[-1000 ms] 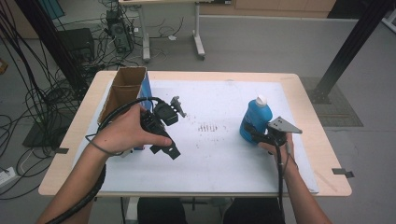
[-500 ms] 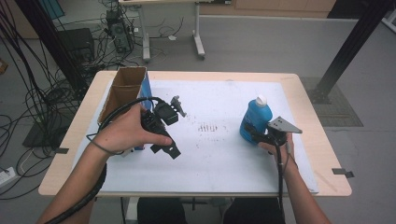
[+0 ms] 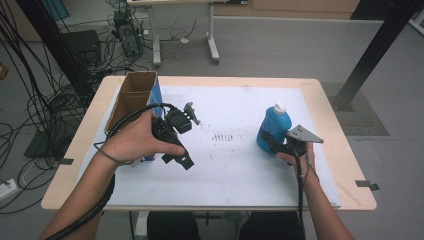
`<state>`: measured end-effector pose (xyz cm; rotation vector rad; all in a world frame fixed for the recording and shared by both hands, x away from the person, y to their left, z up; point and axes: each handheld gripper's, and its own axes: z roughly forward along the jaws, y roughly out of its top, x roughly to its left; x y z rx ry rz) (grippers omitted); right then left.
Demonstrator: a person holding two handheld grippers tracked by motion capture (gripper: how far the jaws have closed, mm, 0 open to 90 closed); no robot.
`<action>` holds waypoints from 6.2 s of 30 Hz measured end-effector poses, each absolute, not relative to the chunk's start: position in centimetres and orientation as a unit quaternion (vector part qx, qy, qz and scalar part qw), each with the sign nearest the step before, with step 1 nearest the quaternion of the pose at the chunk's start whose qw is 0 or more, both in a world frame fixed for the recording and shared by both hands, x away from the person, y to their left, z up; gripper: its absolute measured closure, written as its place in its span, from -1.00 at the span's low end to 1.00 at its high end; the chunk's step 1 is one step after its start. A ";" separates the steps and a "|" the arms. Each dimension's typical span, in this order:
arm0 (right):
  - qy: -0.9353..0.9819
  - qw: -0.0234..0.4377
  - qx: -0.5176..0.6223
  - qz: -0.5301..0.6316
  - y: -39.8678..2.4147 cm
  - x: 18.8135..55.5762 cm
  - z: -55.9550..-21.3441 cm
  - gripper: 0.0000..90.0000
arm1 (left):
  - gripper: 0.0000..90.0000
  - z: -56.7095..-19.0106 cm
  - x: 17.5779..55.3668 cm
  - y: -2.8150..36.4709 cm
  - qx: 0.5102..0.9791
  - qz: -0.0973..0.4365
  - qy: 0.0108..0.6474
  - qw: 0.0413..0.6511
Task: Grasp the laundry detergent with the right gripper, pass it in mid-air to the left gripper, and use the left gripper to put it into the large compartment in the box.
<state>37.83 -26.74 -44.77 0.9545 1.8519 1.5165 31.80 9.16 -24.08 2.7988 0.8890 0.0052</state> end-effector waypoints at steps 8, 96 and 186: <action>0.693 0.279 0.355 0.563 -26.7 37.8 -44.7 -0.04 | -0.80 -23.6 32.0 9.1 0.951 0.002 0.291 0.103; 0.784 0.013 0.076 0.616 -21.1 35.6 -31.1 -0.03 | -0.87 -12.5 35.3 1.3 0.995 0.039 0.063 0.071; 0.797 -0.011 0.025 0.603 -17.0 35.1 -30.4 -0.04 | -0.83 -13.6 34.6 -1.7 0.998 0.022 0.026 0.059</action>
